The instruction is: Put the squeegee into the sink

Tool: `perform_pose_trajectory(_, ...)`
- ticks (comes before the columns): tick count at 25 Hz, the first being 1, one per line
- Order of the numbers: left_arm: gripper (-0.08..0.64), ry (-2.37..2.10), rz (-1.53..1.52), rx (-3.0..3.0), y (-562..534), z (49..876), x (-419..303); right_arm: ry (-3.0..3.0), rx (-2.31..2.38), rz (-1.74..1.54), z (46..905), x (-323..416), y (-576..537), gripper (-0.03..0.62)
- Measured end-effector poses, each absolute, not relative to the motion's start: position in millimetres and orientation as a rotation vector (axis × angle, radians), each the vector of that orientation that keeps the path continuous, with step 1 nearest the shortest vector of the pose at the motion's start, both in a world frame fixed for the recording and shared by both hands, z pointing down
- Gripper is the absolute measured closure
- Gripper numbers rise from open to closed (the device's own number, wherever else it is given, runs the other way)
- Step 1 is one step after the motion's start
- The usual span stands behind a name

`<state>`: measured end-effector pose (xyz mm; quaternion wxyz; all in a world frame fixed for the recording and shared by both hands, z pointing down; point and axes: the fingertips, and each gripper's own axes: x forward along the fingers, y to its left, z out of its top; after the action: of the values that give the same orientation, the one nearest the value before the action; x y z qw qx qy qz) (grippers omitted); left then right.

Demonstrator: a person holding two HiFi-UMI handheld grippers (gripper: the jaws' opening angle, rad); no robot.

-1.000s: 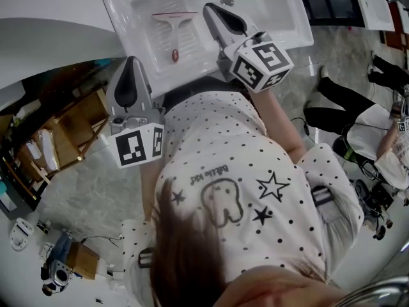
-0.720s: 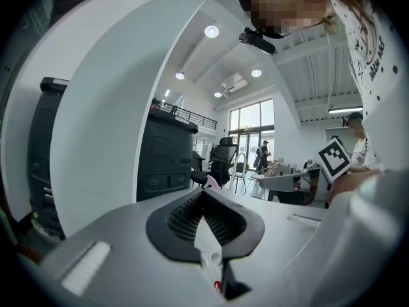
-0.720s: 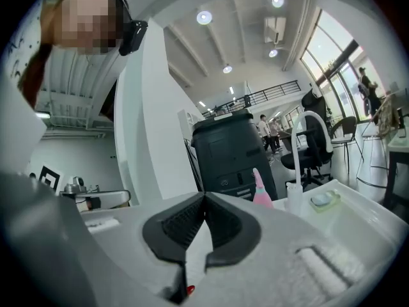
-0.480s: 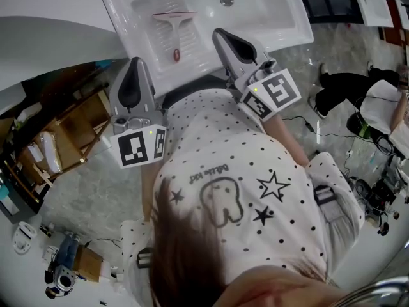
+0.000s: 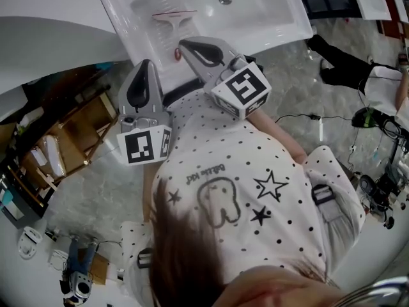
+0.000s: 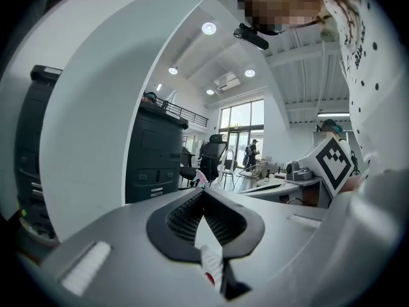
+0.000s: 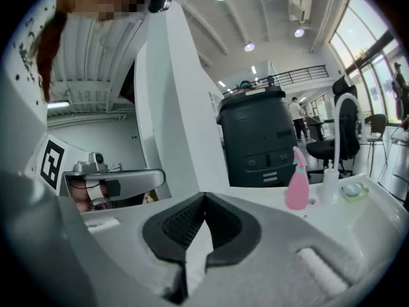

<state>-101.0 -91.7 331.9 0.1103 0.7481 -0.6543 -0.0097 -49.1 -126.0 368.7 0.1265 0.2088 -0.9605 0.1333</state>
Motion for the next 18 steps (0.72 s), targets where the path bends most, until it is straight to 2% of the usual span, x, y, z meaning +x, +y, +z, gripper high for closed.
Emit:
perform_pose_trajectory(9,0.569,-1.917,-0.006,2.222,-80.8,337.2,-112.7,-2.78,0.377,0.161,374.4,-98.2,-72.1,0.597)
perform_pose_trajectory(18,0.566,-1.901,-0.019,2.236,-62.5,351.8,-153.0,-2.759,0.421,0.166,392.3,-135.8,-55.4,0.597)
